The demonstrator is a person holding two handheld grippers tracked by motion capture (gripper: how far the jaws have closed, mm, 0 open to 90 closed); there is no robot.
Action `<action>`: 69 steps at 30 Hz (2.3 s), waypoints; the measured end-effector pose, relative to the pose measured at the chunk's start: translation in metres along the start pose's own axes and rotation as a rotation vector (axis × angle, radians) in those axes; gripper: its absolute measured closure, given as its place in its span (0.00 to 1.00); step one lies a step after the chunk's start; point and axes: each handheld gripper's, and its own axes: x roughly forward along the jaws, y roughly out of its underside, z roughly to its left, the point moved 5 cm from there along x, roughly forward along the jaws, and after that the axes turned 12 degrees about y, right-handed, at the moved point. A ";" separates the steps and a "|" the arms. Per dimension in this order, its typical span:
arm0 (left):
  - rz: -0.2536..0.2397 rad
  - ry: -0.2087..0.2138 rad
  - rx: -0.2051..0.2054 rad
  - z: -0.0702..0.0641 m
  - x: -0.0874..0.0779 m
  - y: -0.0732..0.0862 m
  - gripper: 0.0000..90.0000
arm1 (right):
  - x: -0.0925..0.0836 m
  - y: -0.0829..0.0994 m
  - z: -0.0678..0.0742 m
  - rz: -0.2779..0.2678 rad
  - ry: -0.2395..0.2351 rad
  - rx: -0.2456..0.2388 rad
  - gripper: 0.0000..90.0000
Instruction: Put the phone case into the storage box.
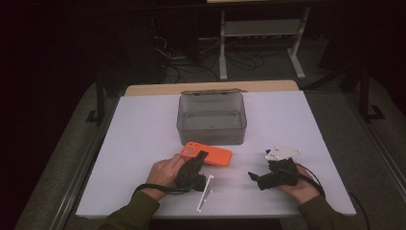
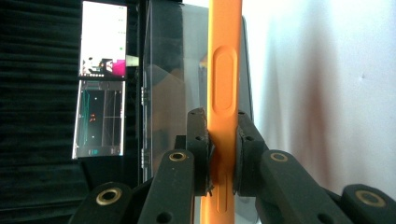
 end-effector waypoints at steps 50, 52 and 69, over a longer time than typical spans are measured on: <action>-0.174 0.176 -0.429 0.021 -0.003 0.021 0.88 | 0.001 -0.001 0.002 -0.009 0.002 -0.019 0.00; -0.179 0.186 -0.452 0.022 -0.003 0.022 0.88 | 0.001 -0.001 0.002 -0.011 0.004 -0.020 0.00; -0.225 0.262 -0.594 0.030 -0.003 0.033 0.88 | 0.000 -0.001 0.002 -0.018 0.010 -0.027 0.00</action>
